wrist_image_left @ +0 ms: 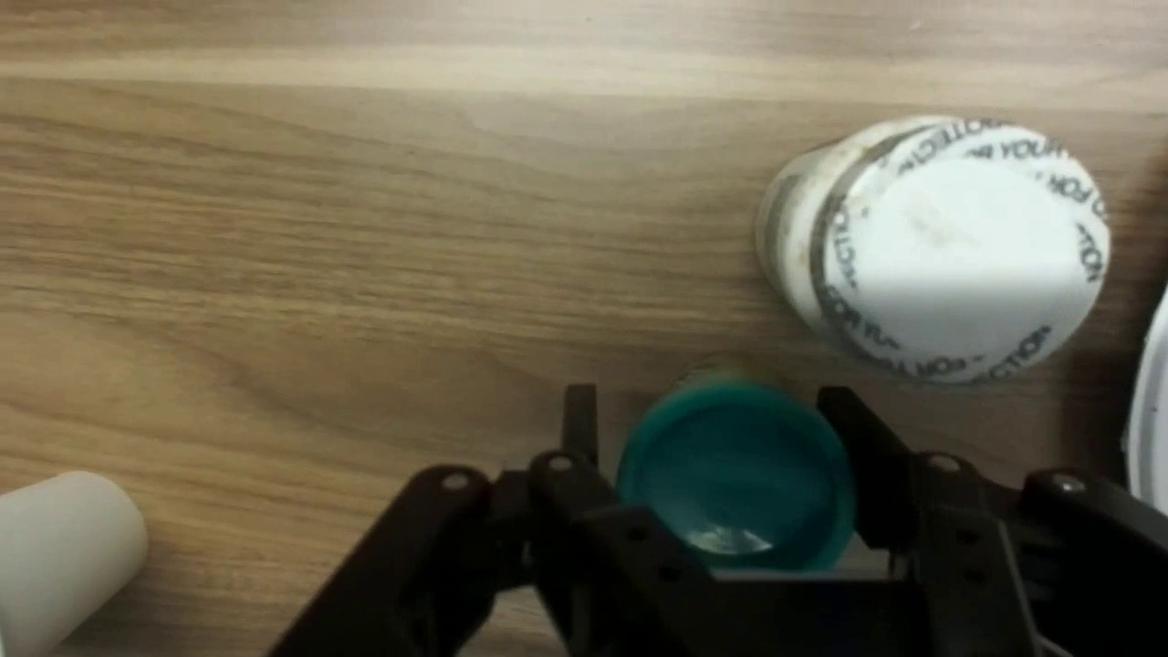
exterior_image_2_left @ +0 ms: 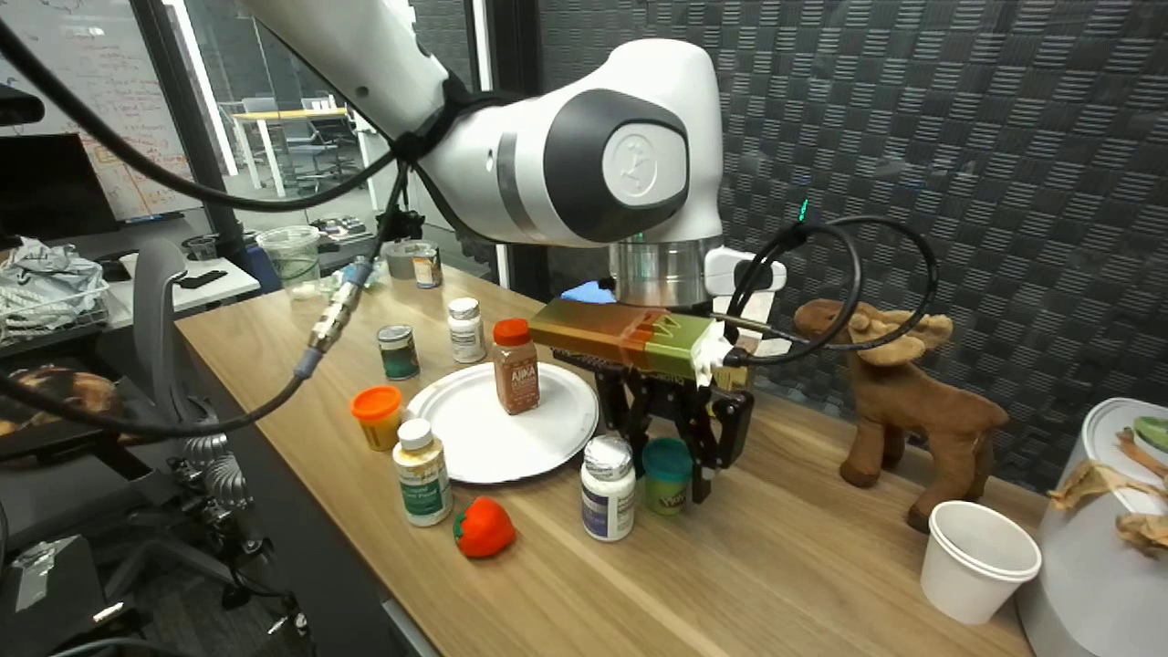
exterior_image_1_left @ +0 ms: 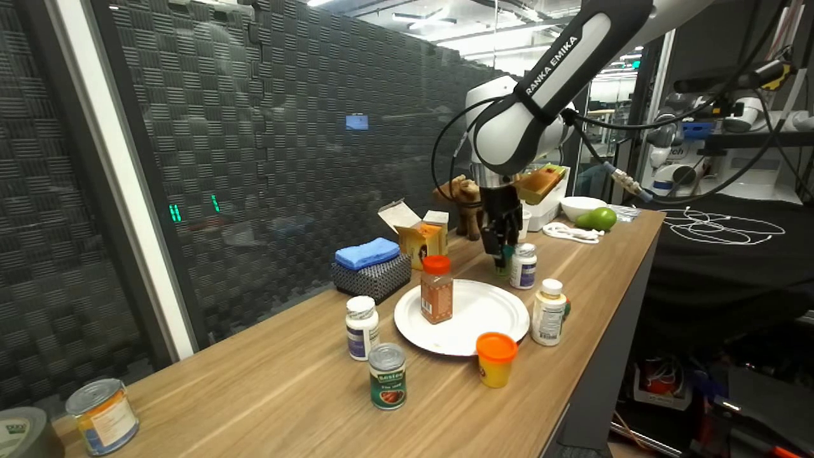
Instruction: Pick up the bottles and small containers from the table and put them on the white plate.
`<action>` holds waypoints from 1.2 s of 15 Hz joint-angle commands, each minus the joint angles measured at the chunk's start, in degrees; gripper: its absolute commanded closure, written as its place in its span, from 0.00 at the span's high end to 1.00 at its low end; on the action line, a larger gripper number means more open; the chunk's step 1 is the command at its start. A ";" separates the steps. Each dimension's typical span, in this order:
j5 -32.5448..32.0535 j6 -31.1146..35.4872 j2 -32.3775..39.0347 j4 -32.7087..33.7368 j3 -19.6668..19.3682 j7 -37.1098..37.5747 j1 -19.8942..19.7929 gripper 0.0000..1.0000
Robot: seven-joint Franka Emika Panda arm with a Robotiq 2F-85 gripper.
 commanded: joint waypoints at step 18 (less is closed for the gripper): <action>-0.03 -3.29 -11.57 -1.96 1.78 -1.58 0.96 0.24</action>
